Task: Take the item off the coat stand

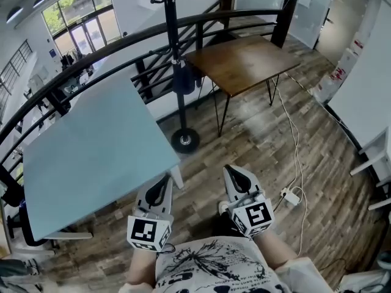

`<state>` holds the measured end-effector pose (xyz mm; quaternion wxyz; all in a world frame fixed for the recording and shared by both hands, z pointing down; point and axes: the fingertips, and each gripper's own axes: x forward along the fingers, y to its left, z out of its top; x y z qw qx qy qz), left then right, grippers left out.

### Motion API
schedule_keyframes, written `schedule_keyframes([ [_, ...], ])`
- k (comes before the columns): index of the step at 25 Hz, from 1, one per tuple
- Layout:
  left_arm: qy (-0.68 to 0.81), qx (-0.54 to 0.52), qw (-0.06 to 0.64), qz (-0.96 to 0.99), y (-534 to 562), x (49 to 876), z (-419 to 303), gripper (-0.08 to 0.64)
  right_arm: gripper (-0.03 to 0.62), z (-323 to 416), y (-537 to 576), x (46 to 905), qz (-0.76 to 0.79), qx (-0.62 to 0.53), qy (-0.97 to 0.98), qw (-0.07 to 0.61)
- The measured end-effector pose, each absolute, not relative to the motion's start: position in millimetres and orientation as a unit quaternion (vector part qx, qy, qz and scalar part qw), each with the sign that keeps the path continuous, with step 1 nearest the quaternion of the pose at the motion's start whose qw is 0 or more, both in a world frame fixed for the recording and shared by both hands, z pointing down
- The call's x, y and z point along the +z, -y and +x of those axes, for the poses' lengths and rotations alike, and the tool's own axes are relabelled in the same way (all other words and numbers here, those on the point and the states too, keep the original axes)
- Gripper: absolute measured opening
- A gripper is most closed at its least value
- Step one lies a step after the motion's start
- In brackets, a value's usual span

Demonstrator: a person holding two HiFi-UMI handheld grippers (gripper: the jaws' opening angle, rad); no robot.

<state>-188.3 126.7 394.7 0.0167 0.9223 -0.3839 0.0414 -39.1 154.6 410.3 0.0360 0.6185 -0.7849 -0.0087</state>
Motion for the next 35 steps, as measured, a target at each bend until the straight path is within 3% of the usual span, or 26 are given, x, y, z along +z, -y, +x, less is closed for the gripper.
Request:
schedule_keyframes([
  [9, 0.443, 0.038, 0.021, 0.896, -10, 375, -41, 0.005, -0.006, 111, -17, 388, 0.572, -0.014, 0.819, 0.046],
  [15, 0.485, 0.022, 0.007, 0.874, 58, 356, 14, 0.005, -0.006, 159, 62, 386, 0.536, -0.011, 0.843, 0.046],
  [24, 0.527, 0.036, 0.031, 0.848, 146, 385, 23, 0.005, -0.006, 172, 166, 407, 0.502, 0.005, 0.863, 0.052],
  [35, 0.548, 0.029, 0.036, 0.835, 277, 382, -9, 0.005, -0.006, 134, 304, 413, 0.479, 0.005, 0.876, 0.063],
])
